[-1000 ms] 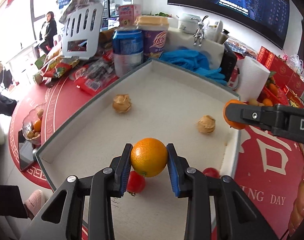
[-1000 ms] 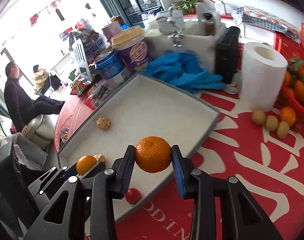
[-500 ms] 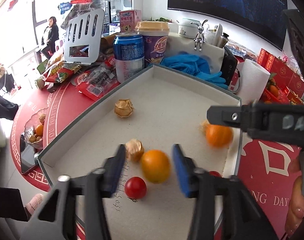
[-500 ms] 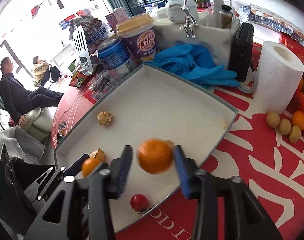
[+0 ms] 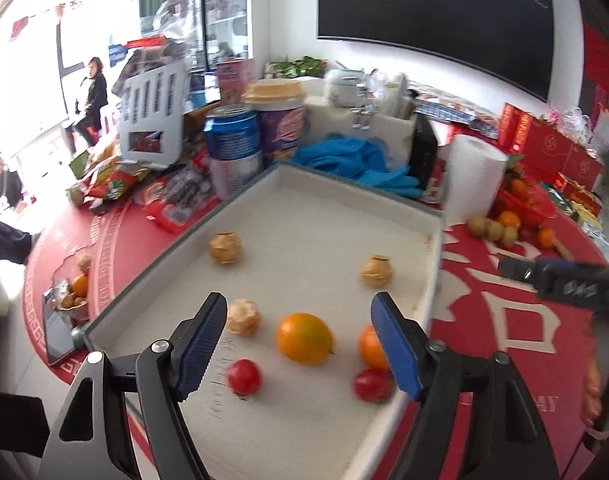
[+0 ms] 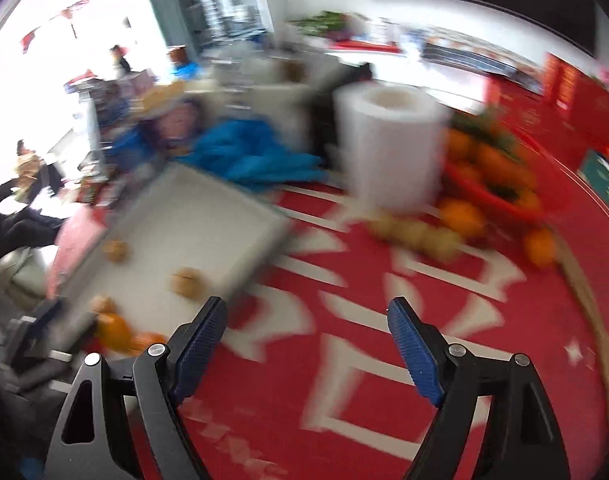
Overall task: Organize fruits
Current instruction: 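Move both open grippers back toward the loose fruits on the table, then grasp a brown kiwi fruit with the left gripper while the right gripper grasps another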
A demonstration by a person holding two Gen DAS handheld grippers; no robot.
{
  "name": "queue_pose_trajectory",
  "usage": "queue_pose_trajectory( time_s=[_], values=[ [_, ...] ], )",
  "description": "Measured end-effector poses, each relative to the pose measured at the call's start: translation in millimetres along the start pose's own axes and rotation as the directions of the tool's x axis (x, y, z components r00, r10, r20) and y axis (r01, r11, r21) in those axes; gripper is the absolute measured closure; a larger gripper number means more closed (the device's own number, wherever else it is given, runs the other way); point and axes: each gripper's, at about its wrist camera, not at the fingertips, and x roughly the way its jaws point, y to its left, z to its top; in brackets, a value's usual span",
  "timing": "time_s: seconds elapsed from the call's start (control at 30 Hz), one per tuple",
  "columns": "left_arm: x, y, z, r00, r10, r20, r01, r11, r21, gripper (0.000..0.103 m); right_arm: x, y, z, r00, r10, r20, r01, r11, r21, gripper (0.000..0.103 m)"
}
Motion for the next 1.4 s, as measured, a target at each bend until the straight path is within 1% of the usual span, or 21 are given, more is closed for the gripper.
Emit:
queue_pose_trajectory(
  time_s=[0.1, 0.17, 0.2, 0.27, 0.3, 0.43, 0.6, 0.67, 0.7, 0.73, 0.77, 0.8, 0.93, 0.97, 1.17, 1.27, 1.33, 1.4],
  values=[
    [-1.3, -17.9, 0.7, 0.999, -0.039, -0.012, 0.039, 0.999, 0.029, 0.025, 10.6, -42.1, -13.5, 0.996, -0.078, -0.043, 0.081, 0.994, 0.075, 0.020],
    [-0.4, -32.2, -0.9, 0.998, -0.060, -0.022, 0.061, 0.997, 0.054, 0.025, 14.7, -59.9, -15.8, 0.994, -0.089, -0.057, 0.095, 0.990, 0.109, 0.020],
    [0.7, -38.7, -2.0, 0.997, -0.070, -0.030, 0.072, 0.995, 0.065, 0.025, 14.0, -63.0, -16.0, 0.995, -0.090, -0.042, 0.094, 0.990, 0.109, 0.019],
    [3.5, -49.5, -4.4, 0.995, -0.083, -0.048, 0.087, 0.993, 0.086, 0.025, 17.3, -63.0, -10.8, 0.993, -0.112, -0.038, 0.115, 0.989, 0.090, 0.019],
    [4.8, -55.0, -6.1, 0.995, -0.088, -0.056, 0.093, 0.991, 0.097, 0.025, 20.1, -61.7, -8.4, 0.993, -0.111, -0.040, 0.114, 0.990, 0.086, 0.019],
    [6.7, -66.7, -13.3, 0.993, -0.093, -0.079, 0.103, 0.987, 0.124, 0.025, 35.6, -53.2, 7.5, 0.991, -0.130, -0.008, 0.131, 0.989, 0.070, 0.019],
    [4.1, -71.0, -17.4, 0.993, -0.075, -0.087, 0.088, 0.984, 0.157, 0.025, 52.7, -46.8, 27.5, 0.990, -0.137, 0.024, 0.135, 0.988, 0.075, 0.020],
    [4.7, -72.3, -16.5, 0.994, -0.069, -0.090, 0.083, 0.983, 0.162, 0.025, 56.4, -45.0, 33.8, 0.989, -0.143, 0.037, 0.140, 0.988, 0.071, 0.031],
    [5.2, -73.2, -15.8, 0.993, -0.069, -0.093, 0.083, 0.983, 0.163, 0.025, 57.3, -43.8, 35.7, 0.988, -0.152, 0.039, 0.149, 0.987, 0.062, 0.045],
    [5.5, -74.9, -14.9, 0.993, -0.071, -0.097, 0.087, 0.983, 0.164, 0.025, 57.4, -43.6, 36.9, 0.989, -0.144, 0.042, 0.142, 0.989, 0.050, 0.057],
    [5.8, -76.3, -14.3, 0.992, -0.074, -0.100, 0.090, 0.982, 0.164, 0.025, 56.8, -44.7, 36.8, 0.990, -0.138, 0.043, 0.136, 0.990, 0.048, 0.065],
    [6.4, -78.5, -13.4, 0.992, -0.078, -0.104, 0.095, 0.982, 0.165, 0.025, 55.1, -47.7, 35.3, 0.991, -0.126, 0.041, 0.124, 0.991, 0.053, 0.075],
    [8.9, -93.7, -7.4, 0.986, -0.109, -0.124, 0.131, 0.974, 0.186, 0.025, 41.3, -65.3, 21.9, 0.997, -0.072, 0.030, 0.069, 0.994, 0.086, 0.075],
    [9.7, -99.2, -4.9, 0.985, -0.117, -0.127, 0.140, 0.971, 0.195, 0.025, 34.4, -72.3, 14.3, 0.998, -0.061, 0.026, 0.058, 0.994, 0.092, 0.075],
    [19.4, -135.4, 19.4, 0.973, -0.185, -0.136, 0.212, 0.952, 0.220, 0.025, -2.4, -106.6, -26.5, 0.998, -0.050, 0.027, 0.046, 0.988, 0.147, 0.075],
    [37.7, -157.0, 34.1, 0.965, -0.212, -0.154, 0.244, 0.944, 0.224, 0.025, -21.0, -117.7, -48.8, 0.997, -0.064, 0.032, 0.057, 0.983, 0.172, 0.075],
    [55.3, -169.9, 41.9, 0.966, -0.203, -0.161, 0.237, 0.943, 0.235, 0.025, -28.7, -122.9, -58.4, 0.997, -0.064, 0.039, 0.056, 0.982, 0.180, 0.075],
    [76.3, -181.1, 48.2, 0.964, -0.188, -0.185, 0.230, 0.943, 0.242, 0.025, -35.4, -125.2, -66.5, 0.997, -0.067, 0.046, 0.058, 0.981, 0.186, 0.075]
  ],
)
